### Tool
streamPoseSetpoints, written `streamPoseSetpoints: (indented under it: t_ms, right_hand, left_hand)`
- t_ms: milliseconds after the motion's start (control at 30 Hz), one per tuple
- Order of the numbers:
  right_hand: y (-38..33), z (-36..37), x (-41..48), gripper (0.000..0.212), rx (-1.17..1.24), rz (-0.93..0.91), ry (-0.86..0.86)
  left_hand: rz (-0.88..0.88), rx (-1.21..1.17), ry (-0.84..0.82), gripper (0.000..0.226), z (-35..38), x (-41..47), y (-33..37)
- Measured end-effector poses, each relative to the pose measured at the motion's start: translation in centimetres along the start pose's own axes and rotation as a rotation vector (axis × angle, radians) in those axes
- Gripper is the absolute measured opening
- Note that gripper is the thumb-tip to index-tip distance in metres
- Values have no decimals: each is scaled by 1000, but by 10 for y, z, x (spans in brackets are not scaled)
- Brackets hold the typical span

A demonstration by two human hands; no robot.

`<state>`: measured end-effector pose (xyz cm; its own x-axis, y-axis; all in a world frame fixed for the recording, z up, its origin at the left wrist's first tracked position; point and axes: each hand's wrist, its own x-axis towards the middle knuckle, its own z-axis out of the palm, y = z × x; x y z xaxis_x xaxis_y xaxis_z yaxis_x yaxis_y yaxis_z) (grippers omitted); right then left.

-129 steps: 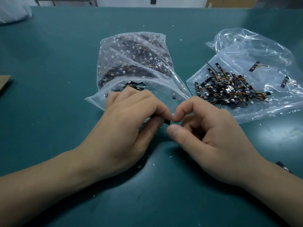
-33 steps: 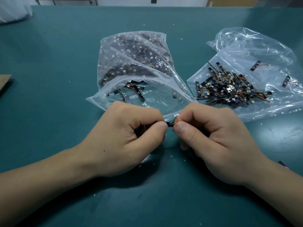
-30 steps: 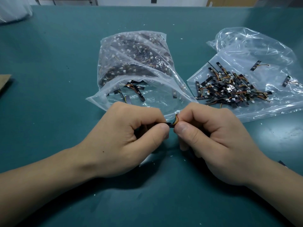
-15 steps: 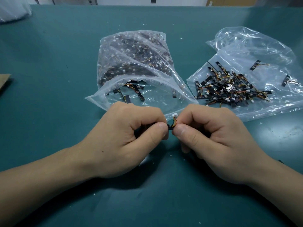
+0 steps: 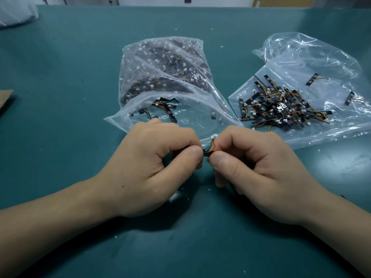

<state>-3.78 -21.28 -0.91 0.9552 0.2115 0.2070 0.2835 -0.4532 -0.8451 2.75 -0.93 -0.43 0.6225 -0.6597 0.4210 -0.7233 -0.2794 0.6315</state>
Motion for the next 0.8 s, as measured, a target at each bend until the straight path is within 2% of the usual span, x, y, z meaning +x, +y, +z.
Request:
streamPoseSetpoints:
  t_ms: [167,267,367,467,533,600,667,733,800]
  right_hand:
    - [0,-1,0,37,-81,-11,-66]
    - [2,-2,-1,37,-93,-17,-28]
    - [2,0,-2,34,-58,-50,28]
    - [2,-2,-2,31,171,-71,218]
    - [3,-6,2,26,361,-14,384]
    - [7,-9,5,27,453,64,450]
    - [8,-8,5,20,412,62,419]
    - [6,-4,1,21,244,-6,324]
    - [6,0,-3,21,112,-60,223]
  left_hand:
    - [-28,-56,-40,31,0,-2,-4]
    - [-17,-41,-79,31,1,-1,-4]
    - [-14,-112,-2,31,-1,0,-4]
    - [-59,-166,115,31,-1,-1,-6]
    - [-89,-117,158,26,1,0,-7]
    - [-101,-25,178,17,3,2,-8]
    - [-114,28,202,17,4,3,-8]
    - [-116,75,209,19,3,2,-8]
    - [-184,199,147,23,4,1,-9]
